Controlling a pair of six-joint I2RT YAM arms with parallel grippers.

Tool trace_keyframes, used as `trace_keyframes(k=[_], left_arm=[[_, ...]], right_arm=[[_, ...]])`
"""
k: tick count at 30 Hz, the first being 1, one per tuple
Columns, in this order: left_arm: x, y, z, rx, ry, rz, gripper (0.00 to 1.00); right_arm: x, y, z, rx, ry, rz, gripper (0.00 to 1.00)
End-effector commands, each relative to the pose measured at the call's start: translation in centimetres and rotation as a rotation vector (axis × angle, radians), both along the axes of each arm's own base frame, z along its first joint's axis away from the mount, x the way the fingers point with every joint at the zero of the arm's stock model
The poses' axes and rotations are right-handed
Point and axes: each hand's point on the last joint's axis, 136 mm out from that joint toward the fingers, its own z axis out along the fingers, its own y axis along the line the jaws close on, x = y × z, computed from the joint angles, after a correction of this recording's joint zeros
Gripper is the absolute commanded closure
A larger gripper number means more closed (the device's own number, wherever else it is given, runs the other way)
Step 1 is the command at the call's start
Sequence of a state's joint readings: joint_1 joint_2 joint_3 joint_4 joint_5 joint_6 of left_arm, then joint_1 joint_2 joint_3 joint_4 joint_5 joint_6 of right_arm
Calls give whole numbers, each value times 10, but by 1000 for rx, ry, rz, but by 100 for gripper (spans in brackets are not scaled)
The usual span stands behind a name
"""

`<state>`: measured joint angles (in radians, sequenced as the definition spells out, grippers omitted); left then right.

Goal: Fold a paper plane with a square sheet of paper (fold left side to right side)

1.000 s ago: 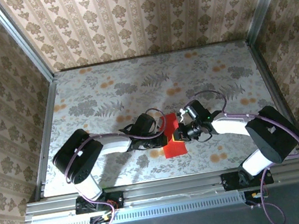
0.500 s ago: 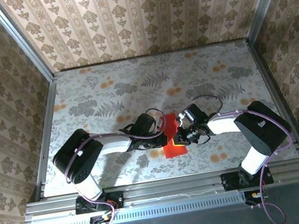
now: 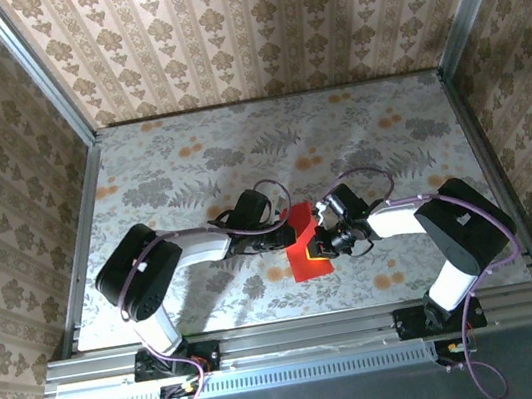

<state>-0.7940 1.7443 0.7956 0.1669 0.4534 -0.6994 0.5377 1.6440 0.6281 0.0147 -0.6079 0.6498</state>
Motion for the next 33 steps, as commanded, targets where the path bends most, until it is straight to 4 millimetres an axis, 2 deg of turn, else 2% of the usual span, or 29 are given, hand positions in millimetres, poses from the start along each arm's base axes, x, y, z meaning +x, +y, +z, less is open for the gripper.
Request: trace_keyframes(k=[1,11,20,27,33], left_arm=[[3,-3,-2,-19,-13,-26,100],[7,1,-21,-10,-4,-6,100],[16,17,-32,24,-21,31,100],[33,29,-33,33,-37,64,100],[56,34,-27,36,-61,83,100]], right_arm=[[-24,-33,-42,-202,98,-18,100],[-27,-41,-46,-250,103,-7,100],[-28,-46,-47,-276,101,-11,100],[-28,-46,-47,-273,101,-14,100],[-28,-46,-46,-273,101,-15,100]])
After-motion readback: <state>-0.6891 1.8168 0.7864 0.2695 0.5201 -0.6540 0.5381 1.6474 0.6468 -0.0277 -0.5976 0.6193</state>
